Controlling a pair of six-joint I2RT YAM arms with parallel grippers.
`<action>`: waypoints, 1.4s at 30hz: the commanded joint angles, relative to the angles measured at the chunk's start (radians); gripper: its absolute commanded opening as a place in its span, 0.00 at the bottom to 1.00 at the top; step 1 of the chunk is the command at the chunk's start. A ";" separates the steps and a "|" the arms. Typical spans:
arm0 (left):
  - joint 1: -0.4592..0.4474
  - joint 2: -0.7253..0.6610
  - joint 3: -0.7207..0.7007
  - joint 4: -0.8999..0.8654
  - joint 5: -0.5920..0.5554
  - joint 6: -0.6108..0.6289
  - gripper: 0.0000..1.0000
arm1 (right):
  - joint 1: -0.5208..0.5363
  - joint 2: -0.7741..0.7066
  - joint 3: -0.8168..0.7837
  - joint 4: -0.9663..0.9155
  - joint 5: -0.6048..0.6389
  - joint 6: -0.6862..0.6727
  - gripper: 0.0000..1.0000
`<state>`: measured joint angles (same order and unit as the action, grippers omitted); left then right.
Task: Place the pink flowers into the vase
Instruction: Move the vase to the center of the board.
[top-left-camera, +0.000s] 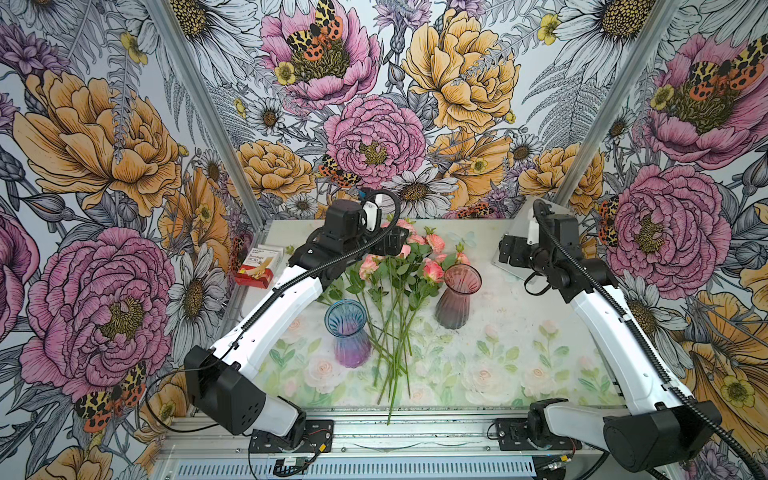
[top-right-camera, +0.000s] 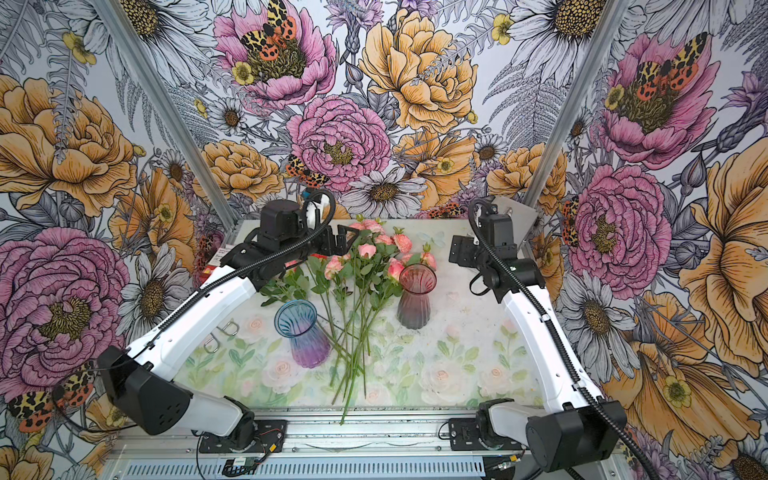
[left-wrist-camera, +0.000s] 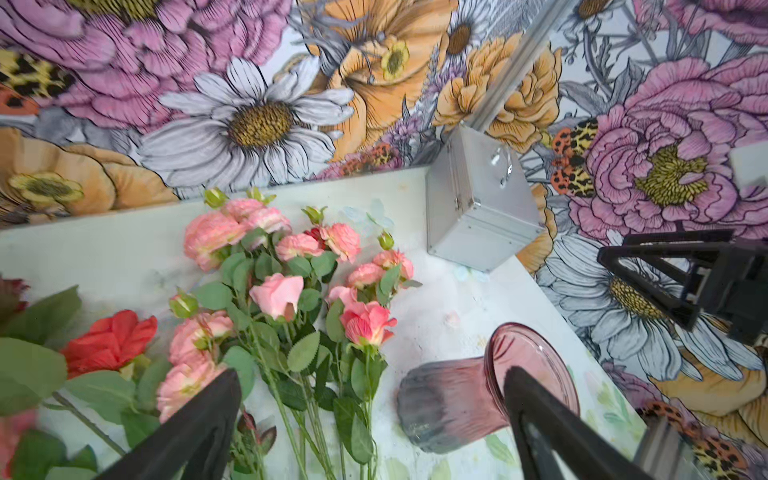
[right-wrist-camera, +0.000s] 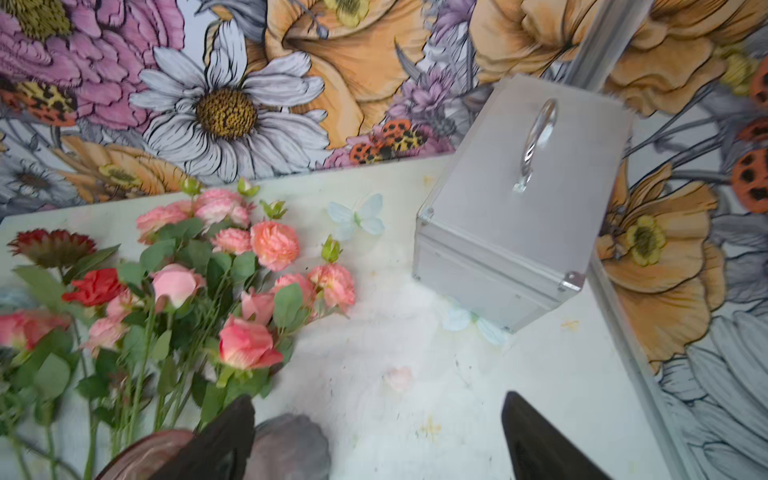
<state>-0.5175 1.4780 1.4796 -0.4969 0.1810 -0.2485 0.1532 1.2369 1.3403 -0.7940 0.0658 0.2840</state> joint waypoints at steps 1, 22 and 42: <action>-0.041 0.033 0.031 -0.092 0.056 -0.040 0.99 | 0.030 -0.001 0.049 -0.201 -0.150 -0.026 0.89; -0.139 0.079 0.042 -0.135 0.110 -0.075 0.99 | 0.126 0.213 0.104 -0.252 -0.258 -0.066 0.62; -0.166 0.036 -0.039 -0.131 0.157 -0.045 0.99 | 0.167 0.330 0.143 -0.244 -0.244 -0.065 0.33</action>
<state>-0.6716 1.5436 1.4582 -0.6285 0.3130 -0.3130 0.3096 1.5501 1.4635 -1.0397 -0.1810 0.2165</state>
